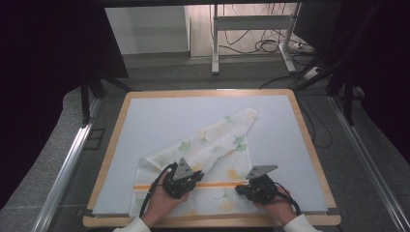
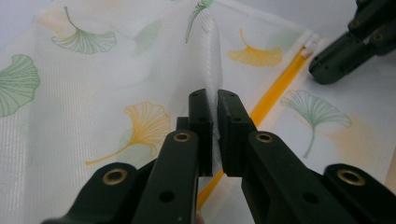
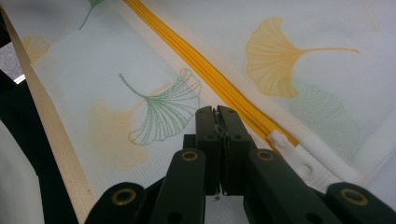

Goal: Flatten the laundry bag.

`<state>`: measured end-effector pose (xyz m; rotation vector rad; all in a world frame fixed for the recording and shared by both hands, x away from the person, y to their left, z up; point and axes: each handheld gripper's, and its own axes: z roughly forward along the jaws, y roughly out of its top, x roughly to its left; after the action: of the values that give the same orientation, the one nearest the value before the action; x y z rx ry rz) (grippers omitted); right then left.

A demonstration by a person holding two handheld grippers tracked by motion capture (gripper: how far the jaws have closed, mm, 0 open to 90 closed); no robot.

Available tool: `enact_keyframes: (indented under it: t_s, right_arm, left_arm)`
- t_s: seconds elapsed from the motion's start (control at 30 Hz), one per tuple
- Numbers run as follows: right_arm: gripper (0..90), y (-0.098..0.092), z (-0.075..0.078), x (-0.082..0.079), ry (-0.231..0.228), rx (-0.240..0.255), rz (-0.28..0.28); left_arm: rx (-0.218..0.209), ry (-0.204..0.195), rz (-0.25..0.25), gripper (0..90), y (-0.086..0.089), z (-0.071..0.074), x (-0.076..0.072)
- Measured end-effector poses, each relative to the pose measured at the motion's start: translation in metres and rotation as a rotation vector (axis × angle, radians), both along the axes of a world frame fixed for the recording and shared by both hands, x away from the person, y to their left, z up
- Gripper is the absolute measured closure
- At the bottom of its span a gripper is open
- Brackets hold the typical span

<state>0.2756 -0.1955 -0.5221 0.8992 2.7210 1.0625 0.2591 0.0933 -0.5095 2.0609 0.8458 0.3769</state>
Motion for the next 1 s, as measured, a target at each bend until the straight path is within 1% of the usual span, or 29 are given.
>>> enact_keyframes:
  t_s: [0.2, 0.43, 0.73, 1.0]
  right_arm:
    - [87.4, 0.000, 0.000, 0.000, -0.005, -0.003, 0.001]
    - [87.6, 0.000, 0.000, 0.001, -0.002, 0.000, 0.004]
    - [87.6, 0.000, 0.000, 0.000, -0.005, -0.002, 0.005]
    - [87.6, 0.000, 0.000, 0.001, -0.005, -0.003, 0.009]
  left_arm:
    - [-0.005, -0.020, 0.021, 86.0, 0.006, 0.003, 0.005]
    - [-0.017, -0.019, 0.030, 86.1, 0.011, 0.005, 0.009]
    - [-0.028, -0.034, 0.053, 86.2, 0.017, 0.009, 0.011]
    - [-0.025, -0.045, 0.076, 86.3, 0.024, 0.010, 0.020]
